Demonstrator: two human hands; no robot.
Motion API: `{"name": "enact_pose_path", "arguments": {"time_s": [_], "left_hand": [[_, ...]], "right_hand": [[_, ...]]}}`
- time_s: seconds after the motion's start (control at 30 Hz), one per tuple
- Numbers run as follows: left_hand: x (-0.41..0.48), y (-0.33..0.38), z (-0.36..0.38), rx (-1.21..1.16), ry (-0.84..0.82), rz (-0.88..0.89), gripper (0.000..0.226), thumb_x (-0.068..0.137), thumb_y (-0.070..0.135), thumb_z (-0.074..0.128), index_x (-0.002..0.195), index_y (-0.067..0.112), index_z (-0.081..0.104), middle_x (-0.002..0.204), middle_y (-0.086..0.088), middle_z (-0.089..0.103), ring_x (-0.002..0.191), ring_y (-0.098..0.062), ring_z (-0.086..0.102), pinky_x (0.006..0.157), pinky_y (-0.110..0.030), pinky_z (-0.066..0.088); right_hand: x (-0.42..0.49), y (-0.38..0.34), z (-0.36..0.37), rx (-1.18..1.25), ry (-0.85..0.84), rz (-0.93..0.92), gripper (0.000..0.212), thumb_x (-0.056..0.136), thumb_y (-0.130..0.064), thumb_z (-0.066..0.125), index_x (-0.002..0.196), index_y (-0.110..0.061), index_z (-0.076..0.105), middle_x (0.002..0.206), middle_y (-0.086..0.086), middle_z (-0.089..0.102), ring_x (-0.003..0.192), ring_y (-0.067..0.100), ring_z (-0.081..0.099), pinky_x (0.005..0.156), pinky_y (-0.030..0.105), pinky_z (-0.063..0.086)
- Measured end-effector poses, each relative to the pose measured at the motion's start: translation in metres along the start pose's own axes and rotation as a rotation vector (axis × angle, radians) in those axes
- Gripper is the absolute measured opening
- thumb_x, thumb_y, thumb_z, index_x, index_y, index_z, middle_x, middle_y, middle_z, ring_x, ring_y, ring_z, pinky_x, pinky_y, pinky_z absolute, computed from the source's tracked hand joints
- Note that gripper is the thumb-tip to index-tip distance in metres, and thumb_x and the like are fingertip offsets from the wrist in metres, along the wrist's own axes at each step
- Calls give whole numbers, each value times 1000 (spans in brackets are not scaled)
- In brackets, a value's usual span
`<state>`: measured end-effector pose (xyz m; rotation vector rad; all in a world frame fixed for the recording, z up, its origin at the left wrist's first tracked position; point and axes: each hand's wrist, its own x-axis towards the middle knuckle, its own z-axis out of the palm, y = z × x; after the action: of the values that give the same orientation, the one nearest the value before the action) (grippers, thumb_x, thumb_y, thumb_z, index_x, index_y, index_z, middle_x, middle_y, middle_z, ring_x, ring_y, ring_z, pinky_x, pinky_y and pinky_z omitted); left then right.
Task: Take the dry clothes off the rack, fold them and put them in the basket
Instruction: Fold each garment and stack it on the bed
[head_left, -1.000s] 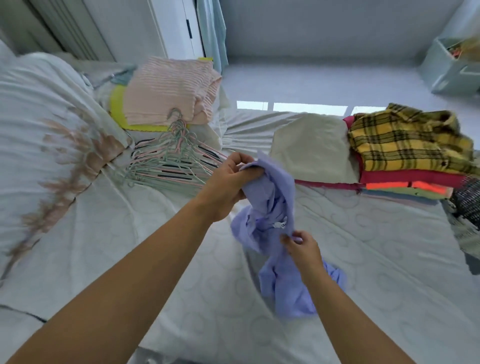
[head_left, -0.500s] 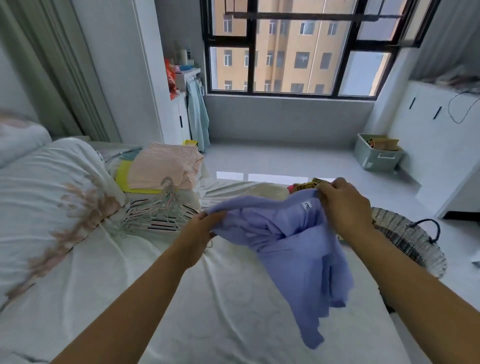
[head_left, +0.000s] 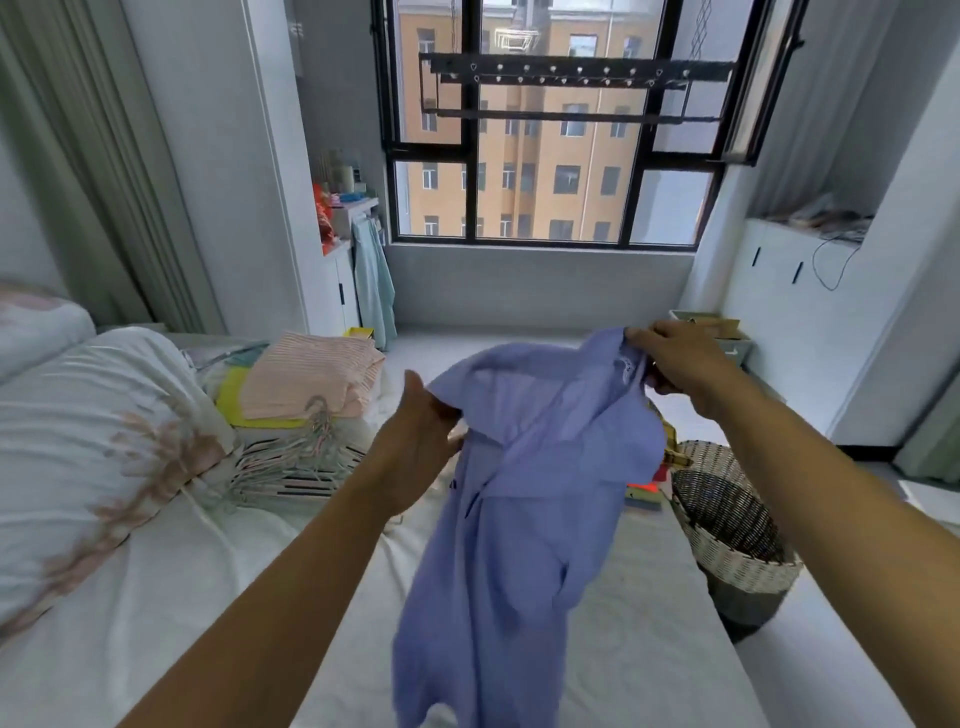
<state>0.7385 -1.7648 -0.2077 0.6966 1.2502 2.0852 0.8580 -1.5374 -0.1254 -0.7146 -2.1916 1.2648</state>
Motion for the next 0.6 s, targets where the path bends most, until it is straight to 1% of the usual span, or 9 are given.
{"name": "enact_pose_path", "arguments": {"time_s": [0.03, 0.1, 0.2, 0.27, 0.33, 0.4, 0.47, 0.53, 0.6], "left_hand": [[2, -7, 3, -15, 32, -69, 58, 87, 53, 29, 122, 14, 55, 121, -3, 64, 105, -14, 58, 86, -24, 50], [-2, -28, 8, 76, 98, -193, 46, 99, 31, 33, 130, 0, 49, 130, -16, 55, 104, -18, 53, 76, -16, 51], [-19, -41, 20, 355, -173, -271, 20, 93, 12, 50, 106, 7, 65, 102, -4, 71, 93, -16, 66, 75, -23, 53], [-24, -25, 23, 394, -213, -201, 16, 87, 5, 58, 98, 10, 67, 93, -1, 73, 88, -18, 67, 76, -27, 55], [-15, 2, 24, 334, -55, -89, 18, 81, 3, 65, 99, 8, 64, 92, -5, 72, 86, -22, 65, 76, -31, 56], [-9, 32, 25, 438, 55, 30, 21, 76, 13, 72, 90, 9, 58, 82, -5, 66, 75, -16, 62, 67, -27, 51], [-7, 52, 33, 637, 77, 138, 25, 80, 16, 73, 74, 14, 48, 66, 1, 52, 55, -1, 51, 53, -17, 40], [-7, 61, 42, 765, 90, 197, 31, 85, 16, 66, 67, 18, 42, 60, 6, 43, 47, 2, 43, 49, -16, 34], [-8, 65, 48, 886, 106, 244, 31, 86, 20, 65, 65, 20, 42, 60, 6, 44, 51, -2, 44, 53, -21, 33]], "right_hand": [[-3, -6, -1, 31, -19, 36, 36, 95, -23, 52, 63, -12, 39, 55, 9, 38, 46, 19, 34, 41, 21, 29], [-7, -14, 2, 52, -92, 85, 35, 94, -24, 54, 64, -12, 40, 56, 7, 34, 47, 17, 29, 39, 19, 24], [-13, -13, 9, -10, -230, 85, 29, 90, -24, 61, 68, -12, 45, 55, 7, 38, 47, 16, 32, 43, 24, 26], [-18, -9, 4, 89, -302, 54, 17, 86, -15, 65, 76, -10, 52, 61, 7, 46, 49, 14, 40, 46, 23, 36], [-21, 0, -3, 241, -384, 25, 17, 81, -3, 67, 94, -7, 56, 76, 11, 54, 61, 16, 51, 61, 26, 47], [-23, 14, -4, -66, -351, -15, 36, 77, -2, 72, 105, -11, 52, 90, 9, 56, 79, 21, 54, 74, 33, 47], [-26, 32, 6, -449, -268, -45, 28, 79, -9, 70, 100, -11, 51, 87, 6, 54, 80, 23, 50, 63, 28, 39], [-36, 40, 15, -428, -228, -70, 12, 88, -16, 61, 86, -7, 53, 76, 6, 51, 72, 23, 46, 53, 23, 32], [-42, 47, 20, -248, -180, -90, 18, 95, -16, 48, 81, -5, 49, 70, 7, 47, 64, 21, 42, 50, 15, 32]]}}
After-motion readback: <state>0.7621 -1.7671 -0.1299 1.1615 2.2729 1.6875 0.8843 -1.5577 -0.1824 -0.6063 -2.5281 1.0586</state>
